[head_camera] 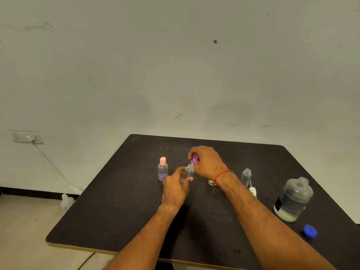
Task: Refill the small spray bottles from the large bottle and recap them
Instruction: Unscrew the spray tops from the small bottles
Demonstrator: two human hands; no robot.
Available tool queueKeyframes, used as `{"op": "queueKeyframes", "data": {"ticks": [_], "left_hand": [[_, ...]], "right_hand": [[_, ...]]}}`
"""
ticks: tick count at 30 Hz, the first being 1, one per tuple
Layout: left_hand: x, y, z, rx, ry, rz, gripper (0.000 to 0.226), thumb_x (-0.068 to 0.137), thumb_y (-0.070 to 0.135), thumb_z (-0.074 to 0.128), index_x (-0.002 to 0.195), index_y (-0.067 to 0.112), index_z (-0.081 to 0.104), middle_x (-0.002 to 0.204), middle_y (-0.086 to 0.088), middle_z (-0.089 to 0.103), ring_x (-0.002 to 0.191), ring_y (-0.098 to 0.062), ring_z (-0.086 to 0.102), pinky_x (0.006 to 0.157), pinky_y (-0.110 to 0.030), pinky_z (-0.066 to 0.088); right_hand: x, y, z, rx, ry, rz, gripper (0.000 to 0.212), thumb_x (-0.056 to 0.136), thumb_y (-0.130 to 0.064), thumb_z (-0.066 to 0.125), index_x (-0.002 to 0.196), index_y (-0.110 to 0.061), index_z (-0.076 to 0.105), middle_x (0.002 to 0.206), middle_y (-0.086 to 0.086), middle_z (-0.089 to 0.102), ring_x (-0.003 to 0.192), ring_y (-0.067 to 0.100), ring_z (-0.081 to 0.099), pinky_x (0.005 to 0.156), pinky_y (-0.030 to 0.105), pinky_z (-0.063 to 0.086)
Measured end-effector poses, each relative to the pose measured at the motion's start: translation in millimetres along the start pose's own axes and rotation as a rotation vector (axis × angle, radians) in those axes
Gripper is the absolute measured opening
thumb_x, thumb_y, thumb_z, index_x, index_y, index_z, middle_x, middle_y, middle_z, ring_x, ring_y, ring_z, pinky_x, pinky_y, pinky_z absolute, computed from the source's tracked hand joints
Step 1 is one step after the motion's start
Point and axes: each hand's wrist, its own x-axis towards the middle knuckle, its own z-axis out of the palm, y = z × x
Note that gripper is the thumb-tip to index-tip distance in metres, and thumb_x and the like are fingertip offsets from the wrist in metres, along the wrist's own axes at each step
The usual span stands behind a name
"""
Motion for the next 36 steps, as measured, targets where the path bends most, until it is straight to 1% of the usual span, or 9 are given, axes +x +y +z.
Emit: {"op": "queueKeyframes", "data": {"ticks": [5,8,12,17,22,24,28,32,36], "left_hand": [[2.0,-3.9,-0.1,-0.004,0.018,-0.04,0.036,0.093,0.022,0.075,0.127,0.014,0.065,0.125,-0.006,0.072,0.118,-0.02,0.067,0.09,-0.018,0.045],[7.3,-6.7,0.0,-0.002,0.021,-0.071,0.035,0.094,0.025,0.074,0.126,0.015,0.064,0.122,-0.005,0.073,0.115,-0.02,0.068,0.09,-0.02,0.046],[16.1,-9.8,3.5,0.01,-0.005,-0.098,0.035,0.095,0.028,0.072,0.125,0.014,0.061,0.121,-0.006,0.072,0.113,-0.022,0.068,0.095,-0.031,0.054],[23.7,-12.2,10.1,0.01,-0.03,-0.094,0.03,0.097,0.024,0.07,0.122,0.012,0.059,0.119,-0.007,0.073,0.111,-0.021,0.07,0.091,-0.028,0.054],[29.2,-18.3,13.3,0.013,-0.077,-0.11,0.023,0.097,0.022,0.068,0.116,0.018,0.056,0.117,-0.005,0.073,0.101,-0.021,0.07,0.085,-0.044,0.061],[29.6,-19.0,14.0,0.01,-0.085,-0.121,0.021,0.097,0.02,0.068,0.115,0.019,0.056,0.118,-0.003,0.072,0.103,-0.021,0.07,0.085,-0.045,0.061],[32.2,-23.1,19.5,0.003,-0.093,-0.137,0.022,0.097,0.022,0.069,0.114,0.023,0.056,0.115,-0.002,0.073,0.101,-0.02,0.07,0.081,-0.048,0.062],[35.0,-23.0,22.0,-0.017,-0.095,-0.143,0.021,0.098,0.019,0.068,0.112,0.024,0.053,0.115,-0.001,0.073,0.102,-0.021,0.07,0.082,-0.047,0.062],[37.1,-23.5,23.3,-0.037,-0.1,-0.15,0.022,0.098,0.018,0.068,0.115,0.022,0.054,0.113,-0.001,0.073,0.101,-0.023,0.071,0.083,-0.046,0.062]], "right_hand": [[-3.3,6.2,-17.9,0.019,0.1,0.021,0.02,0.08,-0.005,0.066,0.095,-0.019,0.068,0.1,0.0,0.067,0.092,0.017,0.061,0.086,0.035,0.054],[-10.2,14.4,-22.0,0.064,0.212,0.048,0.016,0.081,-0.009,0.067,0.094,-0.018,0.067,0.094,-0.001,0.068,0.087,0.016,0.062,0.081,0.032,0.055],[-21.9,25.4,-11.3,0.123,0.374,0.102,0.009,0.082,-0.017,0.07,0.087,-0.02,0.063,0.083,-0.005,0.065,0.076,0.011,0.06,0.07,0.025,0.052],[-35.4,36.6,36.4,0.274,0.519,0.25,0.016,0.081,-0.025,0.073,0.074,-0.022,0.058,0.066,-0.009,0.061,0.061,0.006,0.06,0.06,0.023,0.051],[-43.1,46.8,84.9,0.331,0.525,0.371,0.022,0.08,-0.025,0.072,0.069,-0.023,0.054,0.063,-0.008,0.061,0.057,0.006,0.058,0.056,0.016,0.045],[-43.9,49.8,98.7,0.334,0.505,0.416,0.021,0.08,-0.023,0.072,0.069,-0.021,0.054,0.062,-0.007,0.061,0.056,0.007,0.058,0.056,0.014,0.042],[-43.2,52.3,116.6,0.349,0.463,0.484,0.025,0.081,-0.023,0.072,0.067,-0.02,0.052,0.062,-0.006,0.062,0.058,0.01,0.06,0.06,0.028,0.052],[-40.9,52.0,122.3,0.32,0.414,0.516,0.028,0.084,-0.024,0.071,0.067,-0.024,0.049,0.067,-0.005,0.062,0.06,0.007,0.058,0.055,0.02,0.041],[-33.9,51.0,124.3,0.277,0.369,0.535,0.02,0.085,-0.025,0.065,0.072,-0.021,0.051,0.07,-0.002,0.06,0.06,0.013,0.055,0.057,0.023,0.038]]}}
